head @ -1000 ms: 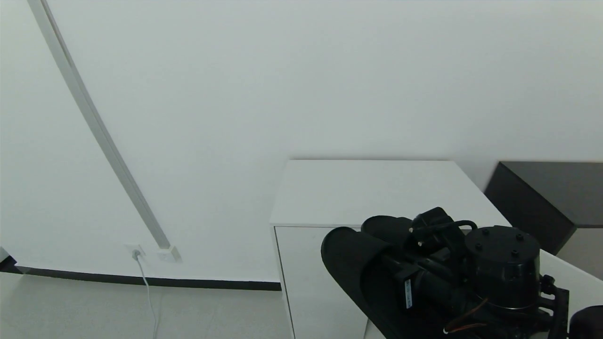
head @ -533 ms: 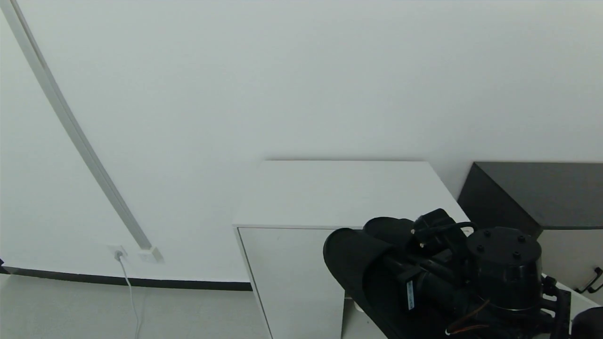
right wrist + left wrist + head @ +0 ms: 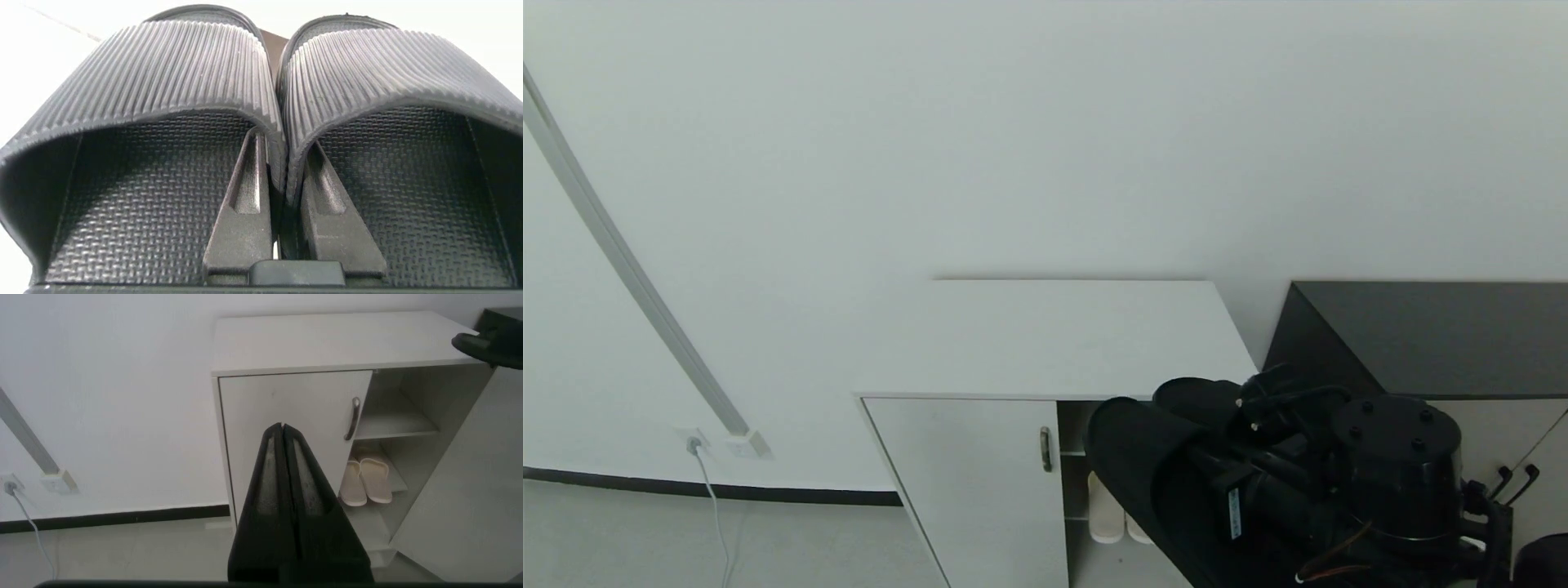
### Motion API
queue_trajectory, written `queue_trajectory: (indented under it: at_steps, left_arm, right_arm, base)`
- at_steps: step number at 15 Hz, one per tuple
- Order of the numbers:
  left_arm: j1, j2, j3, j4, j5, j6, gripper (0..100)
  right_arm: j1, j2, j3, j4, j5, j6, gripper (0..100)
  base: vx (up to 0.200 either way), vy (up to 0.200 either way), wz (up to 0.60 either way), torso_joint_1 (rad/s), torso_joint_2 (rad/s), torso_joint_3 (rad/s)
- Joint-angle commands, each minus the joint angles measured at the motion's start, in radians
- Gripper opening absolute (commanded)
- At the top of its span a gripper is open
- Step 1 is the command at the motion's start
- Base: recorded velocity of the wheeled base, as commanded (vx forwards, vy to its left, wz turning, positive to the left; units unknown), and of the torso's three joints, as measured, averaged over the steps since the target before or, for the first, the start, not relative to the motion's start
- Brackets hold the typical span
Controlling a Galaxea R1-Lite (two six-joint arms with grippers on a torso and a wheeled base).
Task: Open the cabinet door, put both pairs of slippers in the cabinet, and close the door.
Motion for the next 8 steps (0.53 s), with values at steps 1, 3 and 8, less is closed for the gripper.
queue_trajectory:
  at_steps: [1,3,8]
  left_arm:
    - [0.000,0.001,0.000,-0.001,0.000,0.000,0]
    - [0.000,0.001,0.000,-0.001,0.000,0.000,0]
    - [0.000,0.001,0.000,-0.001,0.000,-0.003,0]
  right_arm:
    - [0.001,0.002,0.001,-0.005,0.000,-0.001,0]
    - [0.001,0.002,0.005,-0.006,0.000,-0.004,0]
    - [0.001,0.002,0.006,-0.006,-0.002,-0.004,0]
  base:
    - [0.000,0.000,0.00,0.000,0.00,0.000]
    - [0.000,0.000,0.00,0.000,0.00,0.000]
    - [0.000,0.000,0.00,0.000,0.00,0.000]
